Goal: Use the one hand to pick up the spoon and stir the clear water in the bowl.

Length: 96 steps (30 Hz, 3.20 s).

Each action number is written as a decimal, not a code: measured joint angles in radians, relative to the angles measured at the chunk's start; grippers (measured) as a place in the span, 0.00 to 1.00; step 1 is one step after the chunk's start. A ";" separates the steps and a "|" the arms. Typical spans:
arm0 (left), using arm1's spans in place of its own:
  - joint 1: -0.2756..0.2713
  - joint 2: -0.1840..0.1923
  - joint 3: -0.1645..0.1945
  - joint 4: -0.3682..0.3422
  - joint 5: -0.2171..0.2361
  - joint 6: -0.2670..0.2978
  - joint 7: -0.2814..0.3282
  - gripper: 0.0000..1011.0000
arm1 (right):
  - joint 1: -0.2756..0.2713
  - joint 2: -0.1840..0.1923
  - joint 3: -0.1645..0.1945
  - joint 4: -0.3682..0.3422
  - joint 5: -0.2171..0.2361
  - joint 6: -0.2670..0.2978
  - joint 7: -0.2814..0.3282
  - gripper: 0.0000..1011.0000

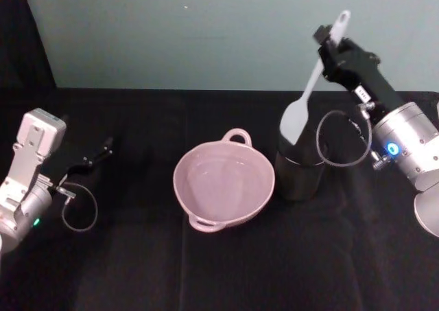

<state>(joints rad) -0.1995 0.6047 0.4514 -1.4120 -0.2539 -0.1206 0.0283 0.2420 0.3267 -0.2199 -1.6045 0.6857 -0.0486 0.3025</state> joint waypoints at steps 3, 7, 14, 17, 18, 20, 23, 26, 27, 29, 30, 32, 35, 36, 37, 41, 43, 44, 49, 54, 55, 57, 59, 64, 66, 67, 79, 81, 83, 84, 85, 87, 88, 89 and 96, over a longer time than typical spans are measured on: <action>0.000 0.000 0.000 0.000 0.000 0.000 0.000 1.00 | -0.004 -0.023 0.021 0.012 -0.005 -0.009 -0.048 0.12; 0.000 0.000 0.000 0.000 0.000 0.000 0.000 1.00 | -0.007 -0.050 0.046 0.028 -0.008 -0.013 -0.089 0.12; 0.000 0.000 0.000 0.000 0.000 0.000 0.000 1.00 | -0.010 -0.084 0.067 0.054 -0.007 0.003 -0.119 0.12; 0.000 0.000 0.000 0.000 0.000 0.000 0.000 1.00 | -0.012 -0.094 0.070 0.065 -0.004 0.015 -0.123 0.11; 0.000 0.000 0.000 0.000 0.000 0.000 0.000 1.00 | -0.013 -0.096 0.071 0.067 -0.003 0.019 -0.126 0.12; 0.000 0.000 0.000 0.000 0.000 0.000 0.000 1.00 | -0.017 -0.102 0.071 0.070 -0.003 0.025 -0.133 0.11; 0.000 0.000 0.000 0.000 0.000 0.000 0.000 1.00 | -0.026 -0.116 0.074 0.076 -0.003 0.036 -0.152 0.12; 0.000 0.000 0.000 0.000 0.000 0.000 0.000 1.00 | -0.034 -0.124 0.075 0.079 -0.003 0.042 -0.160 0.12; 0.000 0.000 0.000 0.000 0.000 0.000 0.000 1.00 | -0.039 -0.128 0.076 0.082 -0.003 0.044 -0.166 0.12; 0.000 0.000 0.000 0.000 0.000 0.000 0.000 1.00 | -0.044 -0.132 0.076 0.084 -0.005 0.045 -0.169 0.11; 0.000 0.000 0.000 0.000 0.000 0.000 0.000 1.00 | -0.048 -0.136 0.077 0.085 -0.008 0.045 -0.175 0.11; 0.000 0.000 0.000 0.000 0.000 0.000 0.000 1.00 | -0.053 -0.140 0.078 0.087 -0.013 0.044 -0.179 0.12; 0.000 0.000 0.000 0.000 0.000 0.000 0.000 1.00 | -0.058 -0.144 0.080 0.090 -0.017 0.042 -0.181 0.12; 0.000 0.000 0.000 0.000 0.000 0.000 0.000 1.00 | -0.062 -0.146 0.081 0.093 -0.020 0.042 -0.181 0.11; 0.000 0.000 0.000 0.000 0.000 0.000 0.000 1.00 | -0.065 -0.148 0.081 0.096 -0.023 0.042 -0.181 0.11; 0.000 0.000 0.000 0.000 0.000 0.000 0.000 1.00 | -0.071 -0.151 0.079 0.107 -0.030 0.043 -0.177 0.12; 0.000 0.000 0.000 0.000 0.000 0.000 0.000 1.00 | -0.073 -0.152 0.078 0.113 -0.032 0.043 -0.176 0.11; 0.000 0.000 0.000 0.000 0.000 0.000 0.000 1.00 | -0.074 -0.153 0.077 0.118 -0.035 0.043 -0.174 0.11; 0.000 0.000 0.000 0.000 0.000 0.000 0.000 1.00 | -0.076 -0.156 0.072 0.129 -0.047 0.043 -0.164 0.12; 0.000 0.000 0.000 0.000 0.000 0.000 0.000 1.00 | -0.077 -0.160 0.071 0.137 -0.057 0.032 -0.154 0.11; 0.000 0.000 0.000 0.000 0.000 0.000 0.000 1.00 | -0.077 -0.161 0.070 0.138 -0.060 0.030 -0.153 0.11; 0.000 0.000 0.000 0.000 0.000 0.000 0.000 1.00 | -0.077 -0.163 0.070 0.142 -0.065 0.024 -0.151 0.11; 0.000 0.000 0.000 0.000 0.000 0.000 0.000 1.00 | -0.077 -0.164 0.071 0.144 -0.067 0.022 -0.147 0.11; 0.000 0.000 0.000 0.000 0.000 0.000 0.000 1.00 | -0.081 -0.165 0.073 0.145 -0.075 0.014 -0.138 0.11; 0.000 0.000 0.000 0.000 0.000 0.000 0.000 1.00 | -0.083 -0.165 0.074 0.145 -0.078 0.011 -0.136 0.11; 0.000 0.000 0.000 0.000 0.000 0.000 0.000 1.00 | -0.084 -0.165 0.075 0.145 -0.079 0.009 -0.136 0.11; 0.000 0.000 0.000 0.000 0.000 0.000 0.000 1.00 | -0.095 -0.176 0.081 0.156 -0.116 -0.033 -0.122 0.11; 0.000 0.000 0.000 0.000 0.000 0.000 0.000 1.00 | -0.095 -0.177 0.082 0.159 -0.121 -0.038 -0.121 0.12; 0.000 0.000 0.000 0.000 0.000 0.000 0.000 1.00 | -0.095 -0.180 0.083 0.162 -0.126 -0.042 -0.118 0.11; 0.000 0.000 0.000 0.000 0.000 0.000 0.000 1.00 | -0.095 -0.181 0.083 0.163 -0.127 -0.042 -0.116 0.11; 0.000 0.000 0.000 0.000 0.000 0.000 0.000 1.00 | -0.095 -0.181 0.083 0.163 -0.129 -0.043 -0.115 0.12; 0.000 0.000 0.000 0.000 0.000 0.000 0.000 1.00 | -0.095 -0.183 0.084 0.166 -0.132 -0.043 -0.112 0.12; 0.000 0.000 0.000 0.000 0.000 0.000 0.000 1.00 | -0.095 -0.184 0.084 0.167 -0.134 -0.044 -0.110 0.11; 0.000 0.000 0.000 0.000 0.000 0.000 0.000 1.00 | -0.095 -0.185 0.084 0.168 -0.135 -0.044 -0.108 0.11; 0.000 0.000 0.000 0.000 0.000 0.000 0.000 1.00 | -0.094 -0.188 0.088 0.174 -0.132 -0.040 -0.095 0.12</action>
<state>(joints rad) -0.1995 0.6047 0.4514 -1.4120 -0.2539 -0.1205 0.0283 0.1482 0.1391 -0.1321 -1.4300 0.5539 -0.0882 0.2078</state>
